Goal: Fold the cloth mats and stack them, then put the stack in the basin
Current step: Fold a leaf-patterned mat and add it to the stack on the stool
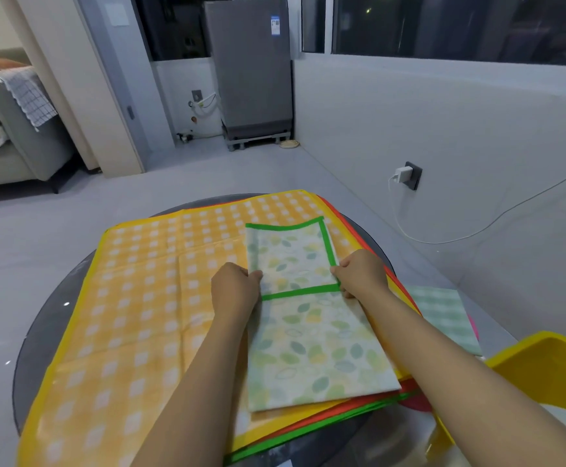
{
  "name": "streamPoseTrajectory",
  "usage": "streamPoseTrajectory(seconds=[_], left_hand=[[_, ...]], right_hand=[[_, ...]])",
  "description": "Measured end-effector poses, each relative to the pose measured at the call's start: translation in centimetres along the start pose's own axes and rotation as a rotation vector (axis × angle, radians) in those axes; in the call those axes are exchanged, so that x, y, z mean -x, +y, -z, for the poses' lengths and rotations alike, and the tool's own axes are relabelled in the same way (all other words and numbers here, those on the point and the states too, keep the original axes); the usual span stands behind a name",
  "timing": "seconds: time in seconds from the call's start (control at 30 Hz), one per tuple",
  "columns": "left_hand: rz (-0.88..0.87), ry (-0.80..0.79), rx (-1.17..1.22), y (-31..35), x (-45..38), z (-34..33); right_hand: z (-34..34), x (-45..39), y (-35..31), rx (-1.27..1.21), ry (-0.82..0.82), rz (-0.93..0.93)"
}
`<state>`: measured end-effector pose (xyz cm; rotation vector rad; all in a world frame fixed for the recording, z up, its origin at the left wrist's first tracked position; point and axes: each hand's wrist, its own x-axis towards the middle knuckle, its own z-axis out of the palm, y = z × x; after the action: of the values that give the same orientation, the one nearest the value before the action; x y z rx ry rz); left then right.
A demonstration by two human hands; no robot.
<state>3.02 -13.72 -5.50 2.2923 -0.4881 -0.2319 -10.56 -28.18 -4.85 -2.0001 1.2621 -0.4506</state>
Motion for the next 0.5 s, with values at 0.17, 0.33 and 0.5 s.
streamPoseTrajectory(seconds=[0.17,0.33,0.5], left_hand=[[0.076,0.006,0.381,-0.4,1.3,0.5],[0.076,-0.015,0.585,-0.7,2.3,1.3],[0.043,-0.116,0.756,-1.2,3.3,2.2]], right_hand=[[0.8,0.4,0.0,-0.380,-0.062,-0.107],[2.1,1.2,0.4,-0.579,-0.140,-0.082],[2.7,1.4,1.2,-0.689,-0.245,-0.057]])
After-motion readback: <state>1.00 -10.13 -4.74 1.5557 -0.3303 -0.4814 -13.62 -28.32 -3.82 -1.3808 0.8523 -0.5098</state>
